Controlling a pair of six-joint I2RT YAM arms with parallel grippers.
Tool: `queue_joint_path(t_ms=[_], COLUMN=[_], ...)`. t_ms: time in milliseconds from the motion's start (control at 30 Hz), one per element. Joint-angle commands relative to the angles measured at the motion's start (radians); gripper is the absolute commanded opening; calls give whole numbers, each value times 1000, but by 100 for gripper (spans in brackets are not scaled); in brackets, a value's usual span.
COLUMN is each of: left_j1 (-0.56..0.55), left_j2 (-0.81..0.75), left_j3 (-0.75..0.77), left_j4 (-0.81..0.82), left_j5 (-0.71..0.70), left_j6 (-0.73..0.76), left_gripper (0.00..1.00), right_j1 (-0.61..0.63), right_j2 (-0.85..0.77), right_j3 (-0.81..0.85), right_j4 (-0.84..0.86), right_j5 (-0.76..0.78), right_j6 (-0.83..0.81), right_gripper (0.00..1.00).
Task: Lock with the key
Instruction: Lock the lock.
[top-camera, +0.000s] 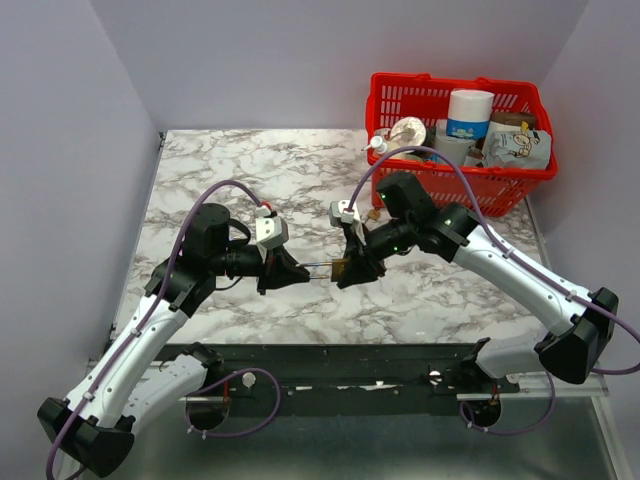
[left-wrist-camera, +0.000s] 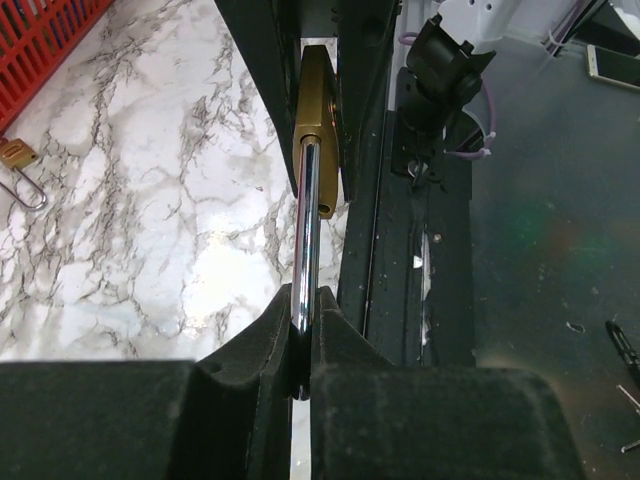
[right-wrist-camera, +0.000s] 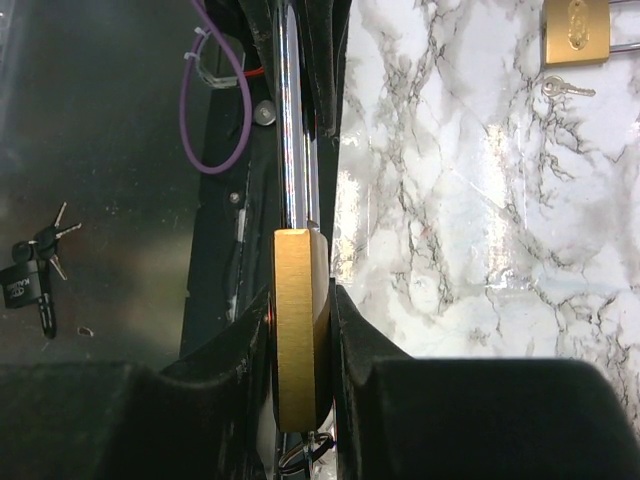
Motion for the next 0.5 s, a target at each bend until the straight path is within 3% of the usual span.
queue_joint_path(t_ms=[0, 467], left_j1=[-14, -101], left_j2=[26, 82], left_j3=[-18, -29], left_j4=[139, 268], left_j5=[0, -56], left_j6=[-68, -166], left_gripper=[0, 0], right_j1=[22, 83], right_j2=[-12, 45], right_j3=[25, 74], right_j4=[208, 255], right_j5=[-79, -121], right_j6=[64, 107], right_gripper=[1, 1])
